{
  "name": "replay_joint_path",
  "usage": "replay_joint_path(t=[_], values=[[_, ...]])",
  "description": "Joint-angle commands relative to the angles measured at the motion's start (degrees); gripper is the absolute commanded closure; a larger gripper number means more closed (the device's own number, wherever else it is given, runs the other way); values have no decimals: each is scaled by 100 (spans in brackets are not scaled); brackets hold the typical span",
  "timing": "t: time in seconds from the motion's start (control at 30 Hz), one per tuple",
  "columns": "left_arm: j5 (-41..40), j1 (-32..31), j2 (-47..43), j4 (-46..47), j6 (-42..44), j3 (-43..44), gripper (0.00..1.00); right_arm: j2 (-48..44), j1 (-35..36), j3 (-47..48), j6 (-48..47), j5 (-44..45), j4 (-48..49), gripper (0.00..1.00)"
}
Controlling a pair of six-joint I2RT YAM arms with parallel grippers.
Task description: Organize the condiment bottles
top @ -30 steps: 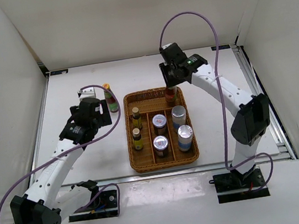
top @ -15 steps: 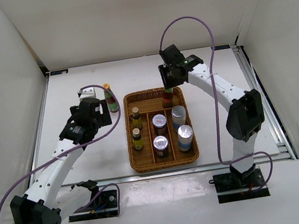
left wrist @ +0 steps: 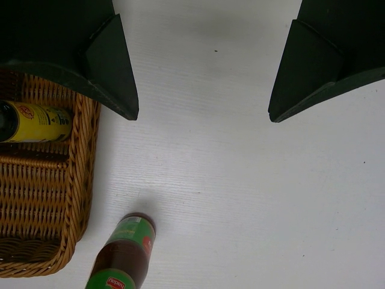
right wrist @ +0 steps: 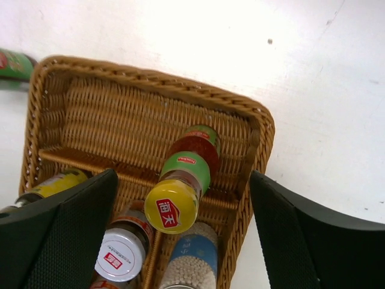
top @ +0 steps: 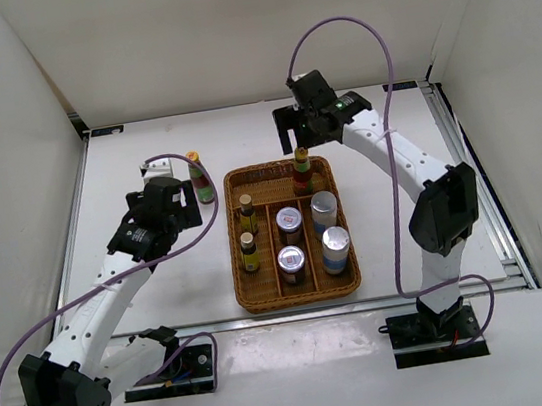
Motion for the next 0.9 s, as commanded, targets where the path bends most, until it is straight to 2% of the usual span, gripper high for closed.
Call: replay_joint_path(t=[0.0, 0.1, 0.13, 0.27, 0.47, 0.63, 0.7, 0.87], values=[[-34, 19, -138, 102, -27, 21, 0, -14, -24, 316, -55, 122, 53, 6], [19, 19, -138, 102, -28, 82, 0, -285, -24, 378, -107, 236, 0, 5], [97, 19, -138, 102, -28, 143, 0, -374, -24, 378, -169, 289, 0, 1], [361, 71, 142, 356, -229, 932, 0, -849, 29, 53, -556, 746, 176, 0], [1327, 414, 1354, 357, -230, 2426, 0, -1515, 29, -175, -610, 1098, -105, 0], [2512, 958, 2522, 357, -160, 3184, 0, -2175, 29, -1035, -547, 887, -157, 0], [2621, 1161, 2787, 357, -159, 3307, 0, -2501, 29, -1203, -486, 747, -158, 0], [2516, 1223, 3350, 436, 7, 3378, 0, -3080, -24, -1398, -380, 579, -272, 0]])
